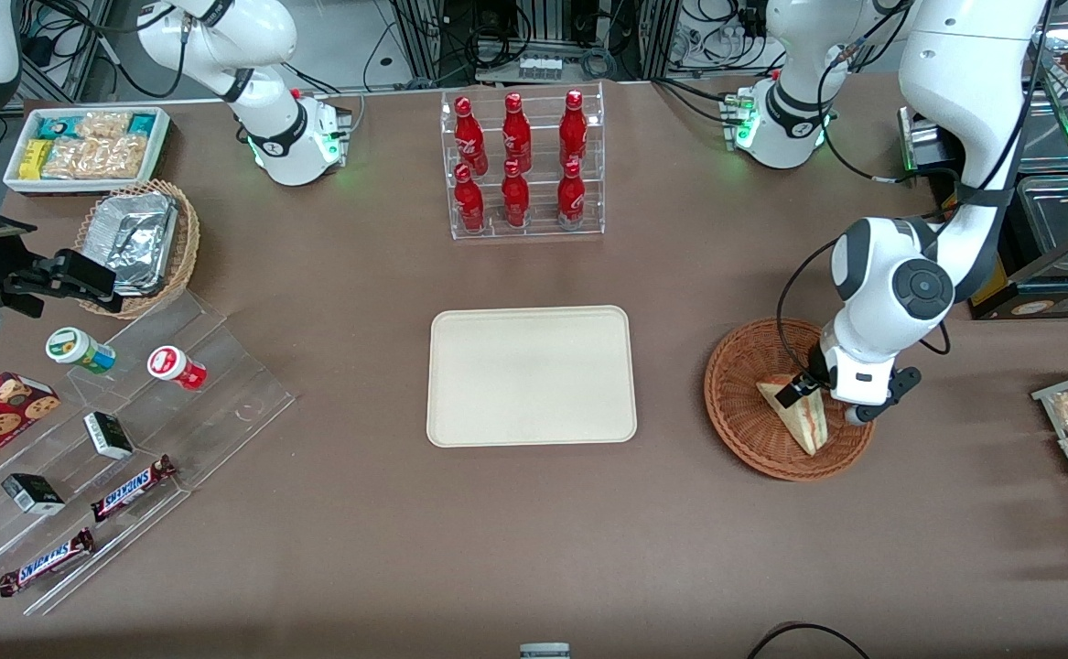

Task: Place sandwich from basket to tray
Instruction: 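Lower the left gripper onto the wrapped sandwich and close on it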

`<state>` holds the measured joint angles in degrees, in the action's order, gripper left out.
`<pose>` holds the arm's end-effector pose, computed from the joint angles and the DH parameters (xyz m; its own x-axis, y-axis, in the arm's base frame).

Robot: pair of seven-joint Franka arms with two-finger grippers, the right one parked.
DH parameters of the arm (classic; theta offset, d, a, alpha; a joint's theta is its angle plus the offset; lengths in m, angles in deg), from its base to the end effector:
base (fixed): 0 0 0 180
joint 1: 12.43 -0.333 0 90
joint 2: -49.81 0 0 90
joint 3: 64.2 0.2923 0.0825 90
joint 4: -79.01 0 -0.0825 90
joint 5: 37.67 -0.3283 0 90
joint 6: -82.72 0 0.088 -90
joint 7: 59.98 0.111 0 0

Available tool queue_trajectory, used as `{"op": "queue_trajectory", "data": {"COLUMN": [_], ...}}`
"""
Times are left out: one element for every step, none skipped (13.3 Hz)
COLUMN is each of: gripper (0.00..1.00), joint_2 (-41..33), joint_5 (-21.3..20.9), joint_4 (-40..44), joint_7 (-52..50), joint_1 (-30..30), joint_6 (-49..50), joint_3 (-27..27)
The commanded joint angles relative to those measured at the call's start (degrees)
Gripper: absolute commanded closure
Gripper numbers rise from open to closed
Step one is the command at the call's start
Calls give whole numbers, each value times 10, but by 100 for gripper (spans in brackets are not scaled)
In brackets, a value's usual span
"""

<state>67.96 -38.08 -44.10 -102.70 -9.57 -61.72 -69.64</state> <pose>0.5279 -0.0762 0.2754 0.8244 0.5655 0.0248 0.5636 -0.8241 0.0570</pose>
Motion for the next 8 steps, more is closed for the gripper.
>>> {"op": "queue_trajectory", "data": {"gripper": [100,100,100,100,100,100,100,100], "joint_2": [-8,-8,-7,-8,-12,-20,-27,-36], "joint_5": [-1,-1,-2,-5,-17,-39,-59,-67], "joint_4": [1,15,35,56,69,81,98,124], "joint_7": [-9,-10,-9,-8,-8,-8,-7,-6], "joint_1": [2,2,3,2,2,2,2,2], "joint_6": [-7,5,43,78,109,142,184,238], "joint_3": [-1,-1,-2,-4,-11,-17,-25,-41]}}
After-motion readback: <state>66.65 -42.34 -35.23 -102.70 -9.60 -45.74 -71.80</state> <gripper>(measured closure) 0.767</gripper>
